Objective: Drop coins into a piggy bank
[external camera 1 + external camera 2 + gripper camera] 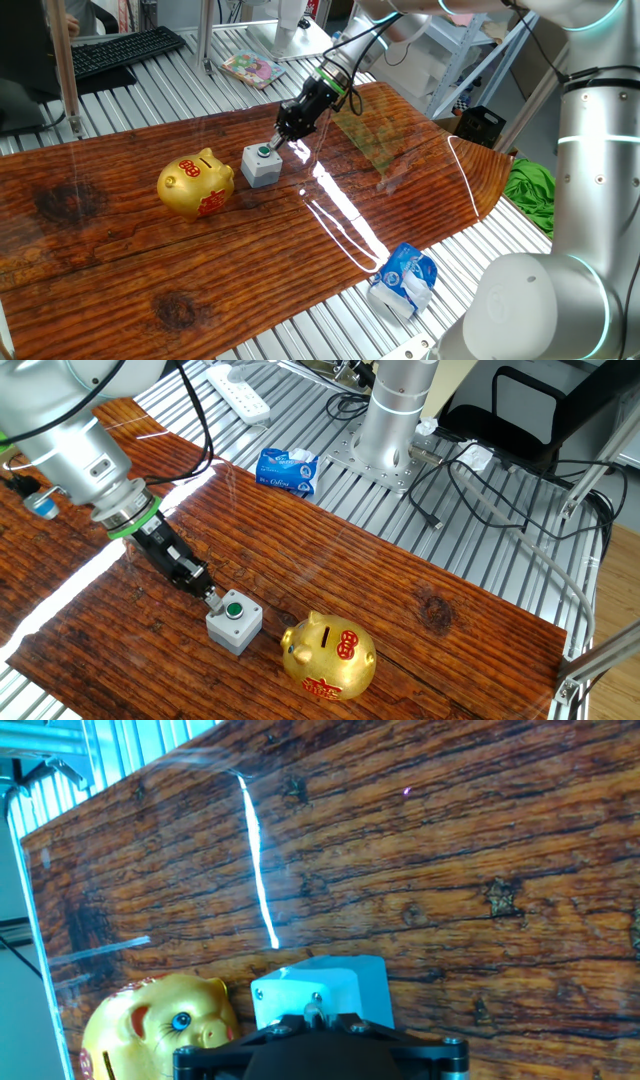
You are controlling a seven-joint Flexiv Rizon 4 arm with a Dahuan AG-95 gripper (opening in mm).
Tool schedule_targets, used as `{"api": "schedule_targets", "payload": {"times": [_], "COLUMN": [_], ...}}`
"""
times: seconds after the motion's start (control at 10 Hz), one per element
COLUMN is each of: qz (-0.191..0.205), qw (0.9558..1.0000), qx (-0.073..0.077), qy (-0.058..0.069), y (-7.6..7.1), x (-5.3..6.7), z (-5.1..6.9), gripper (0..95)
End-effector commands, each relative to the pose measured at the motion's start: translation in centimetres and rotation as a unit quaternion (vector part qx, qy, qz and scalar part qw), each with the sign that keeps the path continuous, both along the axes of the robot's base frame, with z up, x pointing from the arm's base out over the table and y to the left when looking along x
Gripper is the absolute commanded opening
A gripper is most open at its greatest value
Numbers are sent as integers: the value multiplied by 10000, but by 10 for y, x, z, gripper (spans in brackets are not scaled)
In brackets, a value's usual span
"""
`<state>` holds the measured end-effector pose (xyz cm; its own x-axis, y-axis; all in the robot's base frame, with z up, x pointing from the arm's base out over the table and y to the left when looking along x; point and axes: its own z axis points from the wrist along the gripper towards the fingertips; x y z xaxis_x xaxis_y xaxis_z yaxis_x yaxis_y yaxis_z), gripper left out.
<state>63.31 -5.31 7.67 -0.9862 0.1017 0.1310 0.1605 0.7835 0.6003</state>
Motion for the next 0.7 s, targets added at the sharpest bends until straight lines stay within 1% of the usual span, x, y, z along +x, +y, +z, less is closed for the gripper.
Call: {"api": "schedule_targets", "payload": {"times": [0.1, 0.3, 0.4, 0.7], "qz": [-47, -138, -214, -252], "qw": [10000, 9998, 9995, 9984], "qx": [5, -47, -82, -417], "qy": [72, 139, 221, 290], "y": [1, 5, 8, 14], "x": [1, 2, 3, 4], "z": [3, 7, 12, 19], "gripper": [0, 0, 0, 0]}}
